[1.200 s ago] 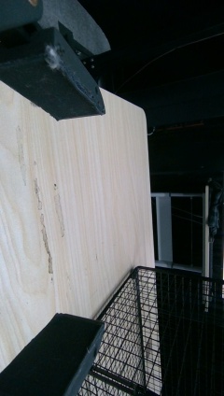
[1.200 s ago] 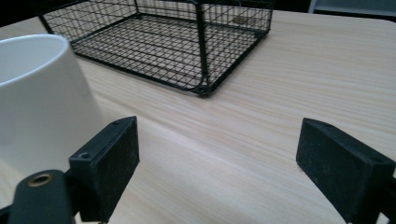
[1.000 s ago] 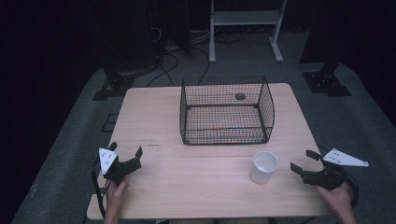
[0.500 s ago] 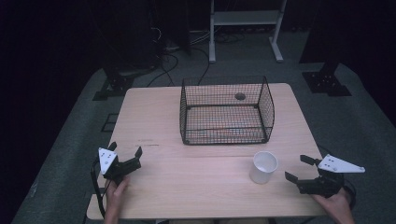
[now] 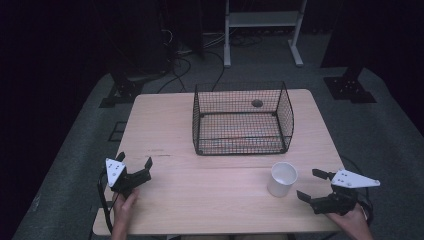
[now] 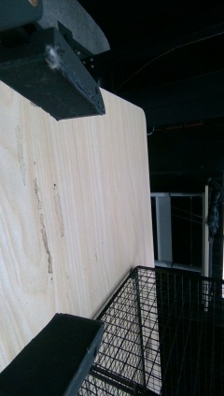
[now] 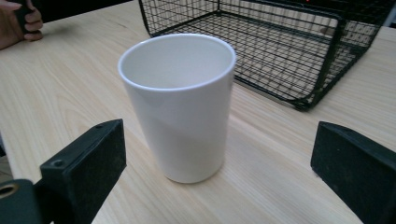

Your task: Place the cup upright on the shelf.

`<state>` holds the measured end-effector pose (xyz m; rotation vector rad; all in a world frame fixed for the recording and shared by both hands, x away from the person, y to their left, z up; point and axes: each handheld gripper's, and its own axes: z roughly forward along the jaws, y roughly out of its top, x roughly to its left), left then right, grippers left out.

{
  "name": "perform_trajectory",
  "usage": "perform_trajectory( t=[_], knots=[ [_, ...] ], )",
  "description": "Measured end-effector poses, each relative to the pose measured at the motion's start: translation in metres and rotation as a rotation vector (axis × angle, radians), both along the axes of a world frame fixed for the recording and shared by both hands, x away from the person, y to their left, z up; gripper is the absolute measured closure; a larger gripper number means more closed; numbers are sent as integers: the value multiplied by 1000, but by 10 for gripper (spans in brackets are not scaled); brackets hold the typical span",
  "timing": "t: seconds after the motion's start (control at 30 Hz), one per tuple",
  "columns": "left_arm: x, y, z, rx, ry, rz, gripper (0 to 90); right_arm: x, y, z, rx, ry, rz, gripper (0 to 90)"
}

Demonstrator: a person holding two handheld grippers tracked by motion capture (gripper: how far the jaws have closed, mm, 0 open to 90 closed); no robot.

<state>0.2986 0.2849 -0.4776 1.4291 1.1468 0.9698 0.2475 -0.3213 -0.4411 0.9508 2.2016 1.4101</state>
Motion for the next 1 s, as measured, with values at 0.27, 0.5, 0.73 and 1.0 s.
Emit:
perform_trajectory(
  t=[0.27,0.5,0.73,1.0],
  knots=[
    [0,0,0,-1,0,0,0,1,14,-1,-10,10,45,24],
    [0,0,0,-2,0,1,0,8,25,5,-23,10,89,24],
    [0,0,0,-2,0,0,0,20,39,5,-54,24,111,24],
    [0,0,0,-1,-1,-2,0,31,46,3,-51,39,126,24]
  ],
)
